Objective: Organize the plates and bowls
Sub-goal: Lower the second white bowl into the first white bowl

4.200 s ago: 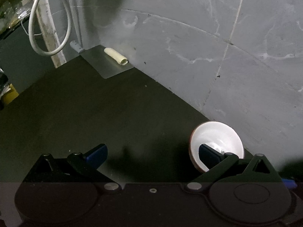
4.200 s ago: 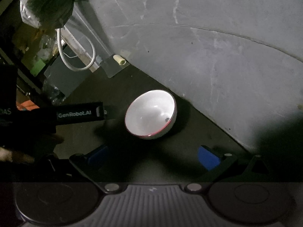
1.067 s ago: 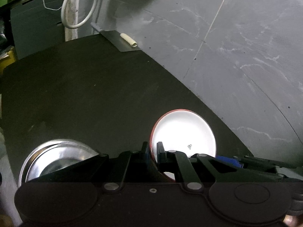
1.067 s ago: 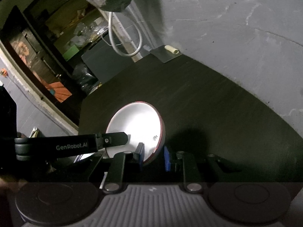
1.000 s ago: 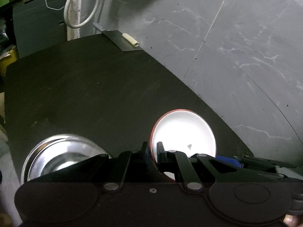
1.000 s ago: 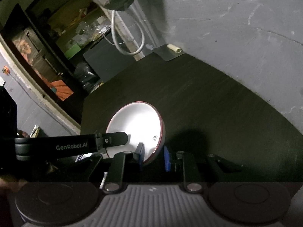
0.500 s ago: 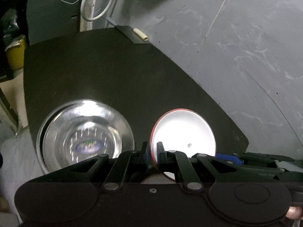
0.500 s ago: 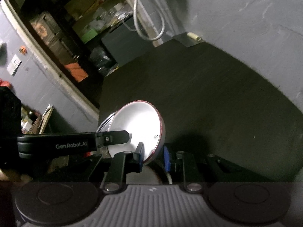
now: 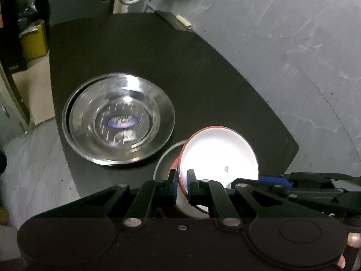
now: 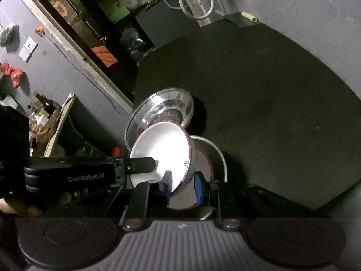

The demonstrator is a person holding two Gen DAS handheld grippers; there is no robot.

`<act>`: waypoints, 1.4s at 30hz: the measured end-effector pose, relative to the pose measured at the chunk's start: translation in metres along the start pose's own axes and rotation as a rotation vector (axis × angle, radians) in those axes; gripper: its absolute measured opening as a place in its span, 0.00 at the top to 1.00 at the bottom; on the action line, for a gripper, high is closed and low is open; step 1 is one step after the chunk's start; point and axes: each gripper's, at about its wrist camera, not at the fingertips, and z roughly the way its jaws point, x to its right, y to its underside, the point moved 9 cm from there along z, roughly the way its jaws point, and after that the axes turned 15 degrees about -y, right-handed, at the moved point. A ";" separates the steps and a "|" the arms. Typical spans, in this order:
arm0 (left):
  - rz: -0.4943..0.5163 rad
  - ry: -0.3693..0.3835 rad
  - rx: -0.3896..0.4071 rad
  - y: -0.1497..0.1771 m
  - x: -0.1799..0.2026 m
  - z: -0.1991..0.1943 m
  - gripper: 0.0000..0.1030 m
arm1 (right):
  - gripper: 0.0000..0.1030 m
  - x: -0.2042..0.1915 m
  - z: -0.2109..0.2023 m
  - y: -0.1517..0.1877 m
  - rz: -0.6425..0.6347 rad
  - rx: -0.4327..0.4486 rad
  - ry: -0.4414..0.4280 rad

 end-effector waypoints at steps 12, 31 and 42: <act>0.035 -0.030 -0.034 0.021 0.012 0.005 0.87 | 0.77 0.006 0.003 0.003 0.010 -0.050 0.040; 0.042 -0.091 -0.070 0.015 0.010 0.014 0.83 | 0.77 0.009 0.016 -0.002 0.005 -0.119 0.075; 0.028 -0.099 -0.072 0.012 0.007 0.015 0.82 | 0.74 0.012 0.014 -0.004 0.016 -0.114 0.074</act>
